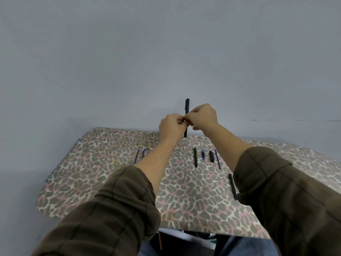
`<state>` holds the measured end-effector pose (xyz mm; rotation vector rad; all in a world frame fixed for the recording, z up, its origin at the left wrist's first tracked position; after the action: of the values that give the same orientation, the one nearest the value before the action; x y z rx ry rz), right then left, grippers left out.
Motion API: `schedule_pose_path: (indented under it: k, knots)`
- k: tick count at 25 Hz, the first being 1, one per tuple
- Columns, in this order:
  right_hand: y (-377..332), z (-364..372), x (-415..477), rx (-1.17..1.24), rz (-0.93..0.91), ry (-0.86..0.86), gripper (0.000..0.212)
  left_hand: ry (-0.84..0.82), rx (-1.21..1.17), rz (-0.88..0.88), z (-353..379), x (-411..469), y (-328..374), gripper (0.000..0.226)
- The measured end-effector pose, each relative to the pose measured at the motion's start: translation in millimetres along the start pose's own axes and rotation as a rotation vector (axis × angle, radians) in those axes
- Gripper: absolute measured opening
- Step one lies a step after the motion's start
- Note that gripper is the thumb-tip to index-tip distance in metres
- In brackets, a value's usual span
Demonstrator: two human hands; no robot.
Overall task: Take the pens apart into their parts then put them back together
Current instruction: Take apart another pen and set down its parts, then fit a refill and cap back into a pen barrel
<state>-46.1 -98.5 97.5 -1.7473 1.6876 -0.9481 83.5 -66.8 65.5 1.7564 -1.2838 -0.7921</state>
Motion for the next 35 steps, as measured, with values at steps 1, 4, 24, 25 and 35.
schedule_pose_path:
  k: [1, 4, 24, 25, 35]
  knots:
    - [6.6, 6.1, 3.6, 0.004, 0.034, -0.003, 0.008, -0.012, 0.021, -0.015, 1.0, 4.2, -7.5, 0.025]
    - [24.8, 24.7, 18.2, -0.044, 0.121, -0.019, 0.014, -0.002, 0.069, -0.058, 2.2, 15.4, -31.4, 0.029]
    - [70.1, 111.5, 34.7, -0.333, 0.187, -0.174, 0.027, 0.057, 0.081, -0.142, -2.4, 41.2, -99.5, 0.025]
    - [70.5, 111.8, 34.3, -0.338, 0.187, -0.173, 0.028, 0.057, 0.081, -0.141, -2.5, 41.1, -99.6, 0.025]
    - [65.4, 39.9, 36.3, -0.224, 0.173, -0.095, 0.013, 0.061, 0.093, -0.091, -6.2, 31.9, -80.9, 0.024]
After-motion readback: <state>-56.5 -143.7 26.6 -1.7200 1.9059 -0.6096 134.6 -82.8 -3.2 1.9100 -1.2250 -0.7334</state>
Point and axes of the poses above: each hand's wrist, its own x-axis towards the middle knuckle, its own z-axis out of the palm, y = z × x, the point moved 3 cm from there along x, towards the middle knuckle, and after that the axes turned 12 degrees about -z, right-handed, at the moved point
